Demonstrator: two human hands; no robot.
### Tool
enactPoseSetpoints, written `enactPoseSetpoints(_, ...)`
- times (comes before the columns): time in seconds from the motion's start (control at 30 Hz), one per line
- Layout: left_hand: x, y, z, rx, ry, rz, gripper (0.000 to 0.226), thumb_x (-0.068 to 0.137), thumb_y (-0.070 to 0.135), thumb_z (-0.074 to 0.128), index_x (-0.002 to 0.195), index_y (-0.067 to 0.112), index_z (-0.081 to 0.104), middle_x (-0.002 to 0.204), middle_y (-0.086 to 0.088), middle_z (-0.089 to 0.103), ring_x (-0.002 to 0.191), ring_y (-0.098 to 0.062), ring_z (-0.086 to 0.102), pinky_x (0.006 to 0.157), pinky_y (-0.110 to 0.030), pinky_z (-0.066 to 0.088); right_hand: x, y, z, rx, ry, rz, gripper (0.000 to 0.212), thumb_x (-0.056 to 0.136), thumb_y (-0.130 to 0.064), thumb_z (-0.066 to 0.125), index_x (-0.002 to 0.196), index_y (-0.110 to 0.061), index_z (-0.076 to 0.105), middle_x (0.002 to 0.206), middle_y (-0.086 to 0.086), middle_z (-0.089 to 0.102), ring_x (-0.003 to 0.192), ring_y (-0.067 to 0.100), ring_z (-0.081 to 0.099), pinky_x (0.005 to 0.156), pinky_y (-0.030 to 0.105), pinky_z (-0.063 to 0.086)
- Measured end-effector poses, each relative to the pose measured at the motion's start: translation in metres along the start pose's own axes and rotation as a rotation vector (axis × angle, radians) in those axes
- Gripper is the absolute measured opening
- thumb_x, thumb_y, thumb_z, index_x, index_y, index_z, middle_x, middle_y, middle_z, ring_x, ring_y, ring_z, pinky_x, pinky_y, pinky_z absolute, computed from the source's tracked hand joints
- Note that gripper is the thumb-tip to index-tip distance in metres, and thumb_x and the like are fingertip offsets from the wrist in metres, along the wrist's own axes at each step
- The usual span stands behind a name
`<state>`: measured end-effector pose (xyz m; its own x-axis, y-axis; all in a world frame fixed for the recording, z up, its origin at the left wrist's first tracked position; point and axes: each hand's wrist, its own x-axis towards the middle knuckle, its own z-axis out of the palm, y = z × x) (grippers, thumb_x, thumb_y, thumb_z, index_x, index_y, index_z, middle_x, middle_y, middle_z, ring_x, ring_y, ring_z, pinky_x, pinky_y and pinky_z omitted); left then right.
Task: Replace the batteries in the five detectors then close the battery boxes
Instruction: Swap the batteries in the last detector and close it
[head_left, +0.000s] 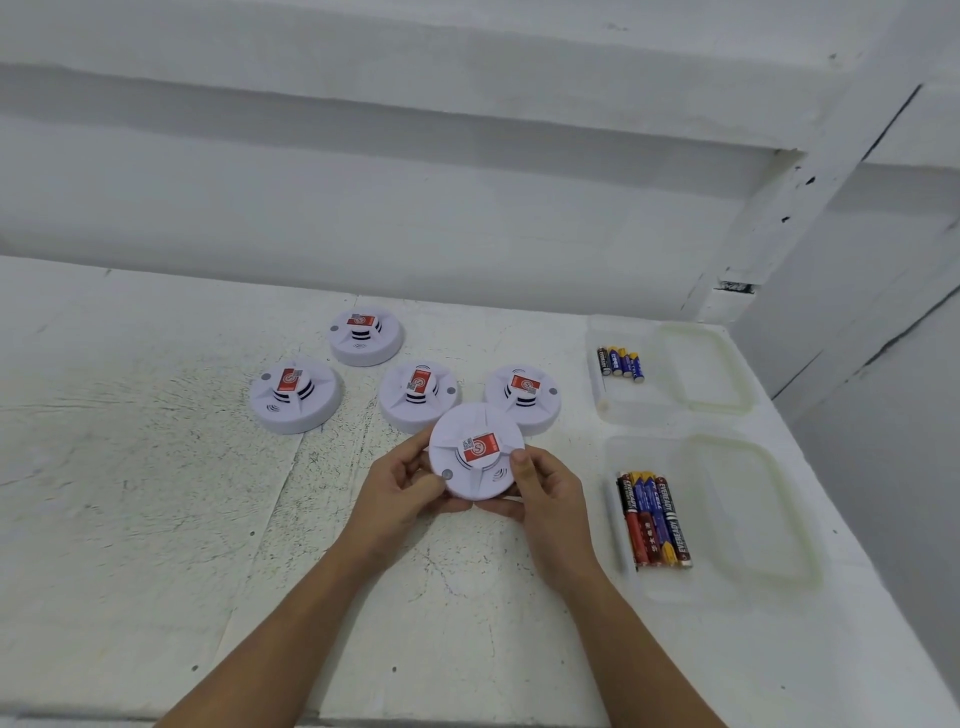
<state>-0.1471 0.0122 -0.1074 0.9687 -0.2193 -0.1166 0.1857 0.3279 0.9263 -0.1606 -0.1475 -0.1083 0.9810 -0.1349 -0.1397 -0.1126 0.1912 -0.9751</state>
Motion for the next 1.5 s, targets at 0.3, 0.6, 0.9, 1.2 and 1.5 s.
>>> enactPoseSetpoints(0.3,0.002,-0.0019,-0.0004,-0.009,0.012,-0.006,0.056,0.075,0.0,0.057,0.13,0.006,0.052,0.115,-0.021,0.065,0.104,-0.037,0.064,0.082,-0.051,0.054,0.0011,0.0022,0.0005,-0.022,0.015,0.001,0.02,0.096,-0.023,0.05,0.105,-0.014,0.066,0.095,0.0,0.074,0.09,0.02,0.071,0.067,0.031,0.059)
enactPoseSetpoints(0.6,0.0022,-0.0017,0.0002,0.0,0.023,-0.004,0.056,0.075,0.0,0.057,0.131,0.005,0.052,0.115,-0.021,0.065,0.104,-0.036,0.065,0.081,-0.05,0.055,0.0015,0.0038,0.0005,-0.024,0.017,-0.002,0.022,0.096,-0.024,0.05,0.106,-0.012,0.066,0.098,0.006,0.073,0.09,0.023,0.071,0.069,0.034,0.059)
enactPoseSetpoints(0.9,0.0033,-0.0033,-0.002,0.003,0.021,-0.011,0.057,0.076,0.0,0.056,0.132,0.005,0.051,0.117,-0.021,0.064,0.107,-0.039,0.062,0.084,-0.053,0.053,0.0017,0.0045,0.0012,-0.045,0.027,-0.001,0.024,0.097,-0.025,0.05,0.108,-0.01,0.065,0.099,0.006,0.073,0.09,0.023,0.071,0.07,0.035,0.06)
enactPoseSetpoints(1.2,0.0032,-0.0043,-0.0027,0.021,0.038,-0.014,0.055,0.077,0.001,0.057,0.132,0.007,0.052,0.118,-0.023,0.063,0.109,-0.044,0.059,0.087,-0.062,0.047,0.0009,0.0041,0.0013,-0.049,0.023,-0.009,0.023,0.097,-0.024,0.049,0.107,-0.012,0.066,0.099,0.005,0.073,0.089,0.022,0.071,0.068,0.032,0.059)
enactPoseSetpoints(1.5,0.0038,-0.0038,-0.0014,0.026,0.042,-0.009,0.056,0.075,0.0,0.057,0.131,0.004,0.052,0.117,-0.023,0.064,0.107,-0.043,0.06,0.084,-0.057,0.051,0.0014,0.0035,0.0015,-0.058,0.017,-0.01,0.02,0.097,-0.023,0.048,0.105,-0.015,0.066,0.096,0.002,0.073,0.088,0.02,0.072,0.067,0.03,0.059)
